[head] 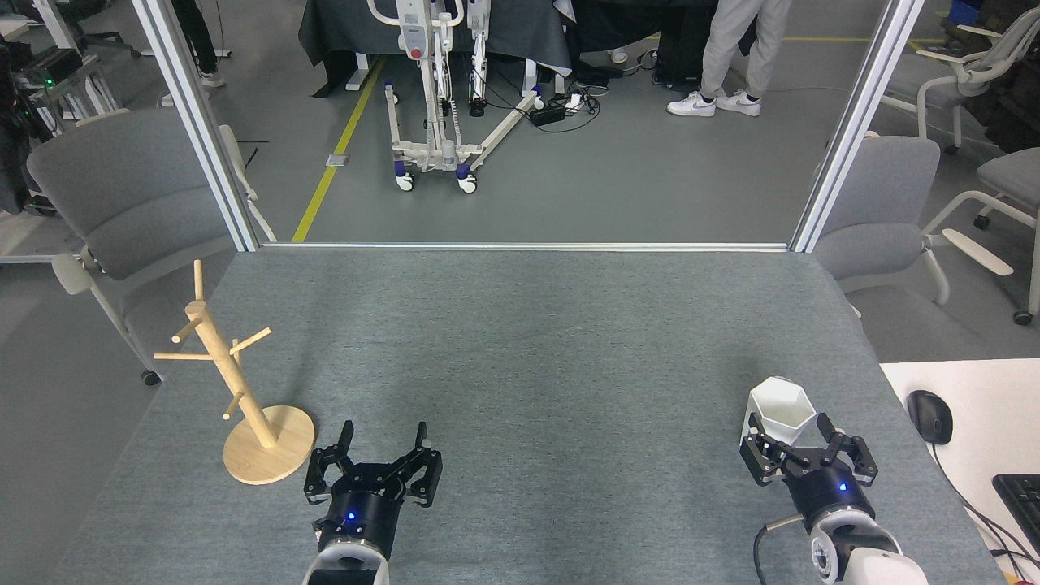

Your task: Hang cup on storage rack

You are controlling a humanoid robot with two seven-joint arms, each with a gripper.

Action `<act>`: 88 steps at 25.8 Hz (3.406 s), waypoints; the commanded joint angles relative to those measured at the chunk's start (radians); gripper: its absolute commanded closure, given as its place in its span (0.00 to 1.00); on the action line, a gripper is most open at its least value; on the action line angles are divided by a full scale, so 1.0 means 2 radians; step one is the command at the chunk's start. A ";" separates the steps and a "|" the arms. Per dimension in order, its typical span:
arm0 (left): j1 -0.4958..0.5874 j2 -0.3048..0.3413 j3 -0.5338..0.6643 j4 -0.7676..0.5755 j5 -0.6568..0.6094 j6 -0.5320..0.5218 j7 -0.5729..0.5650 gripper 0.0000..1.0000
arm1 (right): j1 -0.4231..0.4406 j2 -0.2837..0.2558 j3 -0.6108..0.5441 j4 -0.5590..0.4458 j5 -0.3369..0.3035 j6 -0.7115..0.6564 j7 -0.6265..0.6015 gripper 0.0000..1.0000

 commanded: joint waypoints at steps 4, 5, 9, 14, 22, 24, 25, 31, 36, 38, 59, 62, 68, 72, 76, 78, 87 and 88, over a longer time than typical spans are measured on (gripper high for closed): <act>-0.001 -0.002 0.000 0.004 0.000 0.000 0.000 0.00 | -0.006 -0.005 0.000 0.007 0.000 0.000 0.002 0.00; -0.001 -0.002 0.000 0.005 0.000 0.000 0.000 0.00 | -0.008 -0.005 0.000 0.009 0.000 0.000 0.002 0.00; -0.001 -0.002 0.000 0.008 0.000 0.000 0.000 0.00 | -0.019 -0.005 0.001 0.026 0.001 0.000 0.002 0.00; -0.001 -0.002 0.000 0.008 0.000 0.000 0.000 0.00 | -0.024 -0.005 0.001 0.033 0.008 0.000 0.002 0.00; -0.001 -0.002 0.000 0.008 0.000 0.001 0.000 0.00 | -0.041 -0.004 0.004 0.059 0.012 0.001 0.002 0.00; -0.001 -0.002 0.000 0.008 0.000 0.001 0.000 0.00 | -0.053 -0.004 0.004 0.073 0.015 0.001 0.002 0.00; -0.001 -0.002 0.000 0.008 0.000 0.001 0.000 0.00 | -0.059 -0.005 0.004 0.078 0.015 0.001 0.002 0.00; -0.001 -0.002 0.000 0.008 0.000 0.001 0.000 0.00 | -0.067 -0.003 0.005 0.091 0.016 0.011 0.002 0.00; -0.001 -0.001 0.001 0.007 0.000 0.000 0.000 0.00 | -0.071 -0.003 0.005 0.102 0.025 0.020 0.002 0.00; -0.001 -0.001 0.001 0.007 0.000 0.001 0.000 0.00 | -0.073 -0.004 0.005 0.103 0.025 0.020 0.002 0.00; -0.001 -0.001 0.001 0.001 0.000 -0.003 0.002 0.00 | -0.085 -0.004 0.005 0.123 0.025 0.038 0.002 0.02; -0.004 -0.001 0.001 -0.002 0.000 -0.005 0.002 0.00 | -0.085 -0.004 0.014 0.123 0.023 0.038 0.002 0.05; -0.027 -0.002 0.000 -0.025 0.000 -0.009 0.000 0.00 | -0.085 -0.003 0.015 0.122 0.025 0.040 0.001 0.21; -0.038 -0.002 -0.001 -0.025 0.000 -0.016 -0.001 0.00 | -0.085 -0.002 0.015 0.122 0.025 0.039 0.001 0.29; -0.027 0.000 -0.003 -0.024 0.000 -0.017 0.000 0.00 | -0.085 -0.003 0.015 0.122 0.023 0.038 0.001 0.44; -0.021 0.002 -0.003 -0.027 0.000 -0.018 0.000 0.00 | -0.085 -0.004 0.015 0.122 0.023 0.037 0.001 0.60; -0.013 0.005 -0.006 -0.030 -0.001 -0.028 0.009 0.00 | -0.106 -0.021 0.015 0.087 0.013 0.027 0.032 0.75; -0.011 0.005 -0.009 -0.031 -0.001 -0.037 0.009 0.00 | -0.106 -0.024 0.015 0.070 0.006 0.028 0.054 0.76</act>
